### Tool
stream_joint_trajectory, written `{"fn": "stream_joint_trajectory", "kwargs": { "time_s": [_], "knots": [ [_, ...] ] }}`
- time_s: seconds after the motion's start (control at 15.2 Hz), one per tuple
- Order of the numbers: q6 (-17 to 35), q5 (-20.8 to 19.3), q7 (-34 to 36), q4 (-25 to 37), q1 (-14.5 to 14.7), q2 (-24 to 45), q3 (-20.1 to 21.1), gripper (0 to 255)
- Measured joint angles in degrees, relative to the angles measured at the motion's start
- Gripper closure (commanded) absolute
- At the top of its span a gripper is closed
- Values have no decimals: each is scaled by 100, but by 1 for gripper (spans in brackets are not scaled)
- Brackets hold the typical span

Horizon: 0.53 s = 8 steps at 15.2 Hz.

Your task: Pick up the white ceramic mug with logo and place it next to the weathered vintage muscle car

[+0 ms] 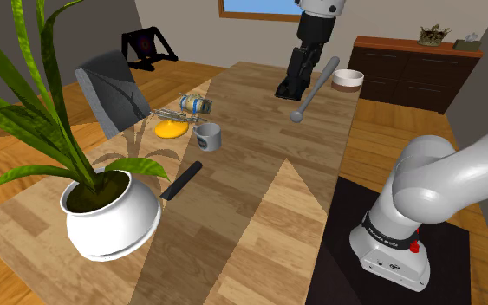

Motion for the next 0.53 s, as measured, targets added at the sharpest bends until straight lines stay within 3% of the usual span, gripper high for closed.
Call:
{"fn": "stream_joint_trajectory", "kwargs": {
  "time_s": [0.2,0.53],
  "knots": [
    [211,17,44,-45,0,185,17,0],
    [884,58,160,136,-14,1096,28,0]
  ]
}}
